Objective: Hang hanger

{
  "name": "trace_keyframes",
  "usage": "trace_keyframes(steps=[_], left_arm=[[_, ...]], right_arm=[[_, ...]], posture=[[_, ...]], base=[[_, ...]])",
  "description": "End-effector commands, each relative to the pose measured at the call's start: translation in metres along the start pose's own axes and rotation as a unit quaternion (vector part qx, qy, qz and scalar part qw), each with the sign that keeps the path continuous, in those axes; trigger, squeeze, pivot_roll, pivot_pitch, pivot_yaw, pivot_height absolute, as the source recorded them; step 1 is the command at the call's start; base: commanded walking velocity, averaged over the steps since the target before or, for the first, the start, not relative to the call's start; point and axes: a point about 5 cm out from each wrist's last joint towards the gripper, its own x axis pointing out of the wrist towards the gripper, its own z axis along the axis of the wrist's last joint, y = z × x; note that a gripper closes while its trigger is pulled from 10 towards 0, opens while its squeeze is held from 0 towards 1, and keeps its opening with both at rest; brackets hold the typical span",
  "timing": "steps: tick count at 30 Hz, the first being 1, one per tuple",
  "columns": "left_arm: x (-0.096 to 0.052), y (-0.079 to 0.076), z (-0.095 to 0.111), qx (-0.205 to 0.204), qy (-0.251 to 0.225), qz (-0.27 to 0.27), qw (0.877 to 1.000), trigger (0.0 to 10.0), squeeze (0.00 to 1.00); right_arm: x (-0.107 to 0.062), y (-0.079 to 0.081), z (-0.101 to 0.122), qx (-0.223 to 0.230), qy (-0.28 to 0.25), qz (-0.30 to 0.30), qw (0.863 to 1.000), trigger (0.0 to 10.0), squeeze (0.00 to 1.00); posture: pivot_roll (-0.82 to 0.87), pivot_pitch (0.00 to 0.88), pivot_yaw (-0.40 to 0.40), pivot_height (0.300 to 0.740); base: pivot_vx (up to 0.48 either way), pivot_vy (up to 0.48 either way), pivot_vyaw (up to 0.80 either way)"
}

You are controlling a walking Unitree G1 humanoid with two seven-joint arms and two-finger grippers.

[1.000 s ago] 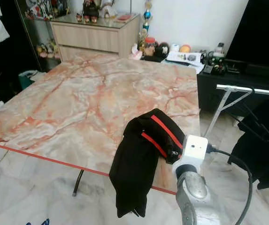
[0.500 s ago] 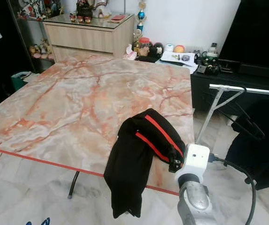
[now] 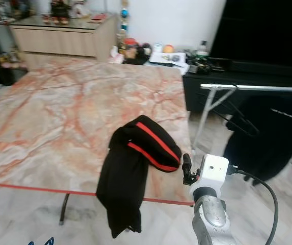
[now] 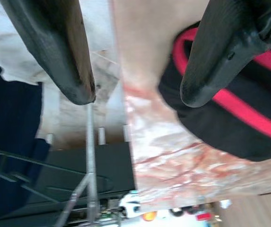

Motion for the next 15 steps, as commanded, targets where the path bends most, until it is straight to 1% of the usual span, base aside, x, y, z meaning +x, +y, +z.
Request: trace_keyframes(steps=[1,3,6,8,15], left_arm=[[-0.0002,0.0007,-0.0017,0.007,0.006,0.001,1.000,10.0,0.00],[-0.0002,0.0006,-0.0016,0.010,0.007,0.000,1.000,10.0,0.00],[-0.0001,0.0005,-0.0014,0.017,0.007,-0.002,1.000,10.0,0.00],[0.0000,0.0004,-0.0011,0.022,0.008,-0.003,1.000,10.0,0.00],[0.0000,0.0005,-0.0012,0.019,0.008,-0.001,1.000,10.0,0.00]], right_arm=[[0.0014,0.0016,0.0015,0.001,-0.005,0.003,1.000,10.0,0.00],[0.0015,0.0016,0.0020,-0.001,-0.007,0.004,1.000,10.0,0.00],[0.0014,0.0012,0.0038,-0.010,-0.017,0.006,1.000,10.0,0.00],[0.0013,0.0008,0.0036,-0.009,-0.016,0.001,1.000,10.0,0.00],[0.0031,-0.0007,0.0037,-0.001,-0.016,-0.006,1.000,10.0,0.00]], posture=[[-0.02,0.000,-0.023,0.740],[-0.02,0.000,-0.023,0.740],[-0.02,0.000,-0.023,0.740],[-0.01,0.000,-0.024,0.740],[-0.01,0.000,-0.026,0.740]], base=[[0.000,0.000,-0.80],[0.000,0.000,-0.80],[0.000,0.000,0.00],[0.000,-0.315,0.00],[0.000,-0.393,0.00]])
